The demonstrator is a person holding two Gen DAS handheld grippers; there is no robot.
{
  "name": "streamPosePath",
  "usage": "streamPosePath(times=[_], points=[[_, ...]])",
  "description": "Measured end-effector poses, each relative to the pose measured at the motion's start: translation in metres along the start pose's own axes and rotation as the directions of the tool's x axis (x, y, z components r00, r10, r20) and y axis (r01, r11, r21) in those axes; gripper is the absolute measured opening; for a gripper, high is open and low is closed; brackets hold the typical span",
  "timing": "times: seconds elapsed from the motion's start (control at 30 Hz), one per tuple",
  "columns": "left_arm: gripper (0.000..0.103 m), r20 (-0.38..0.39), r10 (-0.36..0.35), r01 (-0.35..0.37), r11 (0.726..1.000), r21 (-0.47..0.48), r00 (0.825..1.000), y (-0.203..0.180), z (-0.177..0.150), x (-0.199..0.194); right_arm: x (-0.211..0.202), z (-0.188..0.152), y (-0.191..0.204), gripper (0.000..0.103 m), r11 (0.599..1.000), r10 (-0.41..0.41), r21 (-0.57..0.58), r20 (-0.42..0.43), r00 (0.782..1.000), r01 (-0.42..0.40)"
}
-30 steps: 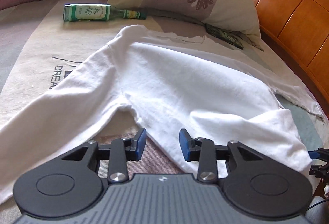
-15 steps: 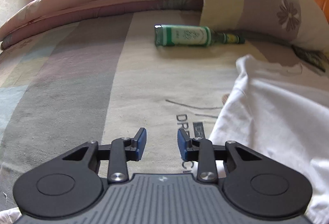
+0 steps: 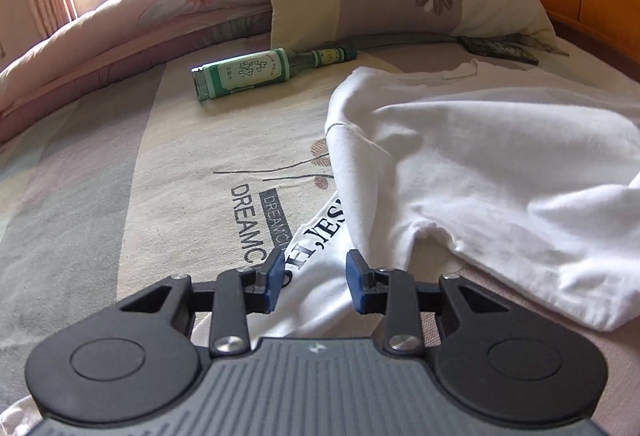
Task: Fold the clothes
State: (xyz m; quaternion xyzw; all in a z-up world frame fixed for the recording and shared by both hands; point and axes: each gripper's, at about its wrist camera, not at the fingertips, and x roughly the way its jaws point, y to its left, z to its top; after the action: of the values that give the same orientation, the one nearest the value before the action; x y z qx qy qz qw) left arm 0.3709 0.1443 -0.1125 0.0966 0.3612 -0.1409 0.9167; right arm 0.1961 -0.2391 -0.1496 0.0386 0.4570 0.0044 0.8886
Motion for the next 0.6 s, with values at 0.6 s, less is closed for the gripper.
streamPosePath(times=[0.6], points=[[0.001, 0.015, 0.078, -0.075, 0.986, -0.151, 0.997, 0.048, 0.02, 0.015, 0.001, 0.0, 0.003, 0.103, 1.0, -0.015, 0.002, 0.001, 1.0, 0.015]])
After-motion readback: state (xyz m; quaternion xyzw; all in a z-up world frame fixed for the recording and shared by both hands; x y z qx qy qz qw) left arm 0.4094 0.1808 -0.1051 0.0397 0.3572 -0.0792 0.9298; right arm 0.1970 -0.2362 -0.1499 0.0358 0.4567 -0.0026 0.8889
